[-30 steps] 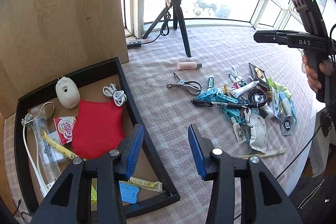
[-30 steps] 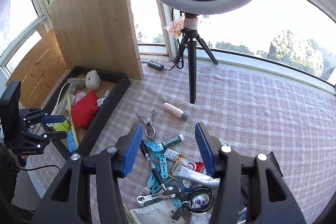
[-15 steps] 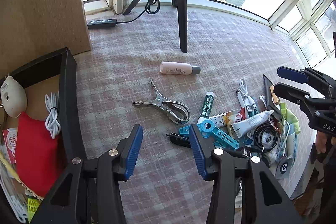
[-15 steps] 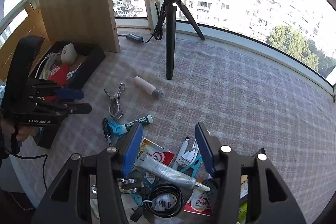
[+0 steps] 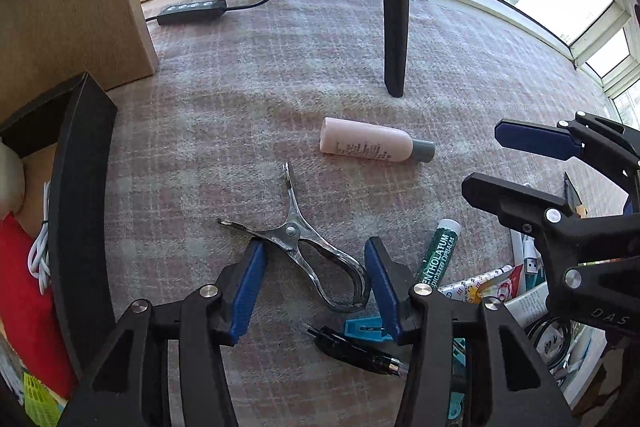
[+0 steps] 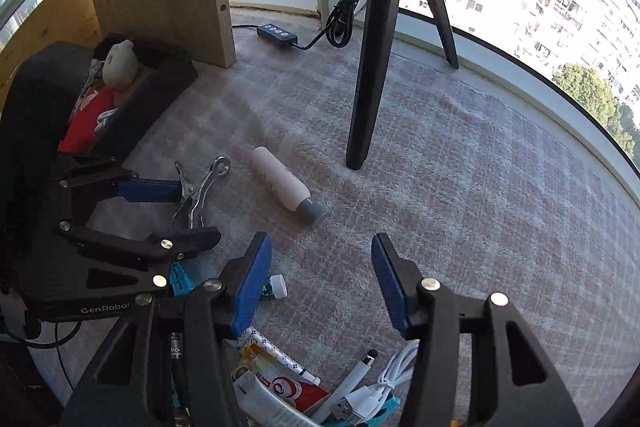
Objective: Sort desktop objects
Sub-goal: 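Grasp the silver spring clamp with the left tool while the right grasps the pink bottle, then carry the clamp and pink bottle into the tray and open both tools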
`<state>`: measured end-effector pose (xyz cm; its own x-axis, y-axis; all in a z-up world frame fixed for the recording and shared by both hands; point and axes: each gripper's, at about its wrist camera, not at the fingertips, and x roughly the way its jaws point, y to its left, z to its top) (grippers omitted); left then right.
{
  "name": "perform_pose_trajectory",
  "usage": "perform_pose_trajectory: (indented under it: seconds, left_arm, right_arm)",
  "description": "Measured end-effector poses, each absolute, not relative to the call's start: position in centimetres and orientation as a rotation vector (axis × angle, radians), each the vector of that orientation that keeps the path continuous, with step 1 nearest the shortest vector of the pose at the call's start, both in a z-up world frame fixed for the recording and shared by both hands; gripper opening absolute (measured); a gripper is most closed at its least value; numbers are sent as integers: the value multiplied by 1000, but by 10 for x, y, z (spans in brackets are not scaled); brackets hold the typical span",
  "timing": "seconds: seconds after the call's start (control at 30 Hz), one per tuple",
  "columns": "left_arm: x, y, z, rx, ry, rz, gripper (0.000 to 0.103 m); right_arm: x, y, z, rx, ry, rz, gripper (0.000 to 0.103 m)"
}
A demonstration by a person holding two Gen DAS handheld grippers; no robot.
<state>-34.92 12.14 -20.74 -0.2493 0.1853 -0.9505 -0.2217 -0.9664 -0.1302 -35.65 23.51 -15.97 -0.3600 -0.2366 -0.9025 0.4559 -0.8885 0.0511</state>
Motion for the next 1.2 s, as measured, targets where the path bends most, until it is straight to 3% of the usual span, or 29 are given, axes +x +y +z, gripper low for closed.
perform_pose_trajectory:
  seconds: [0.13, 0.43, 0.5, 0.57, 0.77, 0.93, 1.2]
  left_arm:
    - [-350, 110, -206, -1732, 66, 2304, 24]
    - [-351, 84, -204, -1712, 25, 2307, 24]
    - [-350, 79, -201, -1706, 10, 2307, 24]
    - [-349, 74, -198, -1692, -2, 2315, 24]
    - [-337, 58, -180, -1644, -52, 2330, 24]
    - [-323, 36, -146, -1560, -104, 2361, 24]
    - [-282, -54, -93, -1436, -243, 2544, 24]
  right_arm:
    - [-364, 219, -170, 1448, 321, -2227, 51]
    - [-385, 189, -193, 1455, 344, -2166, 48]
    - [-386, 187, -193, 1454, 324, -2176, 28]
    - [-387, 190, -192, 1478, 258, -2184, 20]
    - [-371, 203, -177, 1450, 137, -2253, 20]
    - [-350, 210, -132, 1325, -31, -2319, 20]
    - [-321, 167, -81, 1201, -157, -2265, 20]
